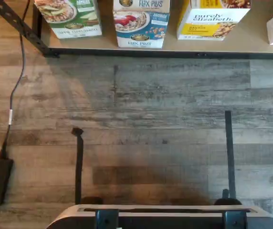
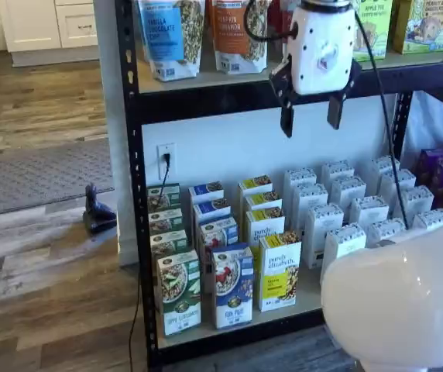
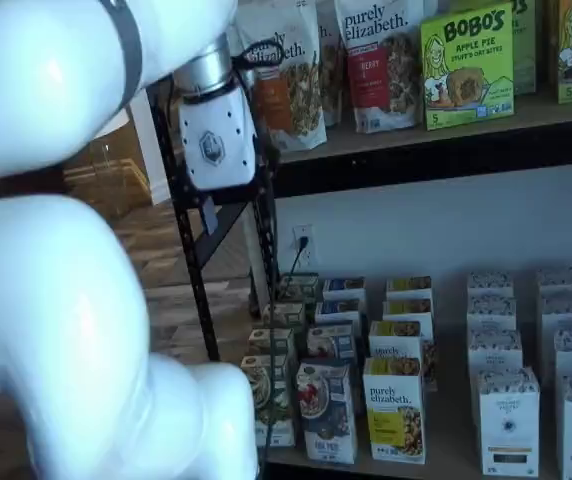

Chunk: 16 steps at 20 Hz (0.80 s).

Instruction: Pick up the blue and white box that is on the bottom shelf, the second box from the left

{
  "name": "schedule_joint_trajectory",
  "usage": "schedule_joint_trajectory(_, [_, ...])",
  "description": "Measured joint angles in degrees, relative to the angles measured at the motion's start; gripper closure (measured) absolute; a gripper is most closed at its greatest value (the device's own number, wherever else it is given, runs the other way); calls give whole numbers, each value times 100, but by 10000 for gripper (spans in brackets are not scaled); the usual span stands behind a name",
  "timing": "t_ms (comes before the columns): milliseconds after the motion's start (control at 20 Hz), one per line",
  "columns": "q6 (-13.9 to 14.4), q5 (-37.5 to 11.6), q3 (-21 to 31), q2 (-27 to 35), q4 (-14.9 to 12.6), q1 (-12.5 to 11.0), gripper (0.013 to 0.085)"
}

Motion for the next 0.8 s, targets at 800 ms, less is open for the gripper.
schedule_joint_trajectory(800, [327, -1837, 1303, 217, 16, 317, 130])
